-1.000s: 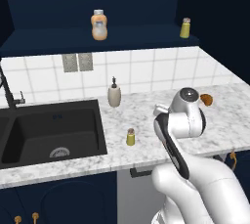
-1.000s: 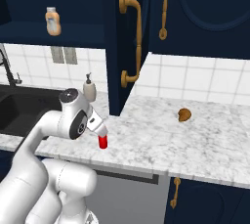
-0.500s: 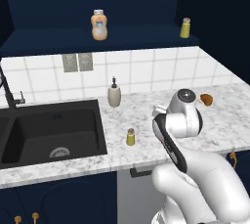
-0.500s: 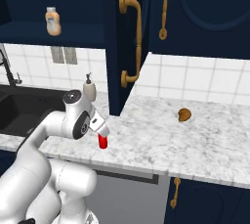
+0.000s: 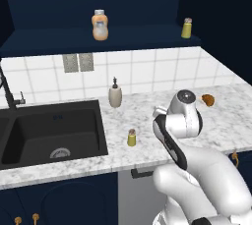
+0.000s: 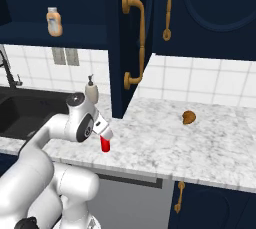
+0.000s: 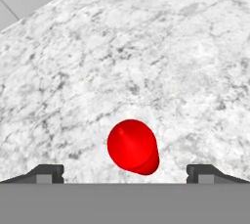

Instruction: Put the shaker and condiment bottle from the counter next to their counterparts in the cabinet.

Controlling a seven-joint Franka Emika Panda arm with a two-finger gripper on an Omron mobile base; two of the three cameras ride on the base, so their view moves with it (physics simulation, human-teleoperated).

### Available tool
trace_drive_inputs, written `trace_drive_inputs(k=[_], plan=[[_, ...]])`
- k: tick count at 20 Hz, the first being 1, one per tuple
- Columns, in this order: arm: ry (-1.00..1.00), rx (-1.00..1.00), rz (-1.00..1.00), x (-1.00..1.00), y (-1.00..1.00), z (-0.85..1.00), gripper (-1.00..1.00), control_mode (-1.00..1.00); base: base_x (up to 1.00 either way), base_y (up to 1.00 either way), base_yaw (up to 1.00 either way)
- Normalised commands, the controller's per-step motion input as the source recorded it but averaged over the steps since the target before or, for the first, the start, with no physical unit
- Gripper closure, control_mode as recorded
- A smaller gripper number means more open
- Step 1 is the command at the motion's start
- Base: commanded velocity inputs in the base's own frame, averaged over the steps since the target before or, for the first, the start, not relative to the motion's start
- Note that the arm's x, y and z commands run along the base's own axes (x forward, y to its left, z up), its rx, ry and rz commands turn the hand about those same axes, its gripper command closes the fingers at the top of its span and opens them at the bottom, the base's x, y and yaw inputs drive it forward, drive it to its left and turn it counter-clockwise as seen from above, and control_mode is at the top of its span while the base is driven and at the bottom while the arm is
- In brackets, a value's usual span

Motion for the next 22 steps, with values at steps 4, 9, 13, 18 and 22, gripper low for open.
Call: trace_drive_inputs(k=[4,9,13,18,22], plan=[[0.0,0.0,0.0,0.01,-0.08,-0.19,-1.0,-1.0,0.0,0.0,0.0],[0.0,0.0,0.0,0.06,-0.08,-0.2,-1.0,-1.0,0.0,0.0,0.0],[0.0,0.0,0.0,0.15,-0.08,-0.16,-1.0,-1.0,0.0,0.0,0.0],[0.0,0.0,0.0,0.12,-0.02,-0.25,-1.0,-1.0,0.0,0.0,0.0],[0.0,0.0,0.0,0.02,0.0,-0.4,-1.0,-1.0,0.0,0.0,0.0]])
